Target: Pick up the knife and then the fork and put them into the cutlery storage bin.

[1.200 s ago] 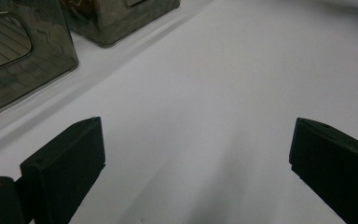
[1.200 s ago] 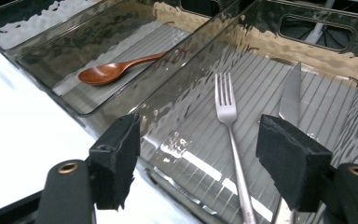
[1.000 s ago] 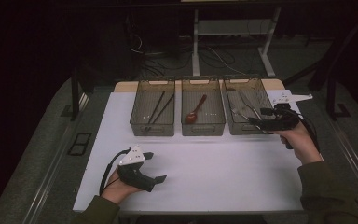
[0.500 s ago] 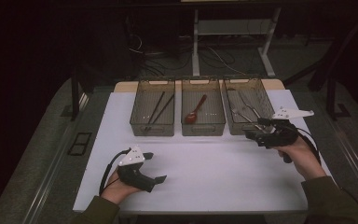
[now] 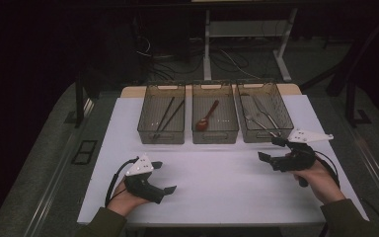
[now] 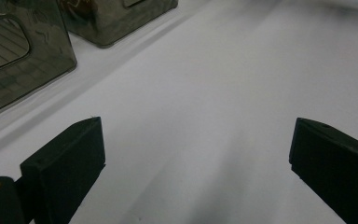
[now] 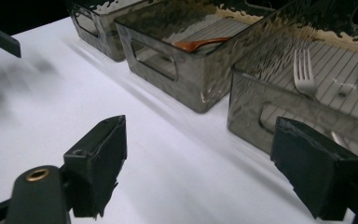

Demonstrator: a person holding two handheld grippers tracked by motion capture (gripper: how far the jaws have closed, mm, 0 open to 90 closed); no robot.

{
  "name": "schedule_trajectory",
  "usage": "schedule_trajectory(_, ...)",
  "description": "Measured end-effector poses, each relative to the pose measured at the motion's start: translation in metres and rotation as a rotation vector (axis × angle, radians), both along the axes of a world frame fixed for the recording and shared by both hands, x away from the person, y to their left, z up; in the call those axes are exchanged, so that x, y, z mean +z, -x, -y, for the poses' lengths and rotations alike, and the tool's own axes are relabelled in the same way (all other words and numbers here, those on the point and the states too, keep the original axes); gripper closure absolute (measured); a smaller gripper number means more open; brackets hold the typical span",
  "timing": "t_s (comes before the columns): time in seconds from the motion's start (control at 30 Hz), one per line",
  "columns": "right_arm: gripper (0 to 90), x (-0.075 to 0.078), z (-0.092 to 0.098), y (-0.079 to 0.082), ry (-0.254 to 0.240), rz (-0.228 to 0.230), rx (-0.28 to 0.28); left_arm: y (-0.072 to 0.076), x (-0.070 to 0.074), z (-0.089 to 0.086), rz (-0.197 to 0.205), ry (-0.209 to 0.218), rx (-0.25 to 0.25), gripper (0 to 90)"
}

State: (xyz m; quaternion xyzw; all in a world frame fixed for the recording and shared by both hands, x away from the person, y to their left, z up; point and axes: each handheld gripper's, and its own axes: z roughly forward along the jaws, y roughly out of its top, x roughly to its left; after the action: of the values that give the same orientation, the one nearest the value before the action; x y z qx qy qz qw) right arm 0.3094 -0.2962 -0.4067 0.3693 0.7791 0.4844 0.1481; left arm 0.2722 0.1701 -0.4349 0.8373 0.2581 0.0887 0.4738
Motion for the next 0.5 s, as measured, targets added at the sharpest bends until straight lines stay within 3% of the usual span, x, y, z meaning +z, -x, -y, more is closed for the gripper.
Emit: schedule_trajectory(0.5,17.0,-0.021,0.003,0.031,-0.023,-0.004,-0.002,0.000,0.000,0.000,0.001,-0.003,-0.005,2.6)
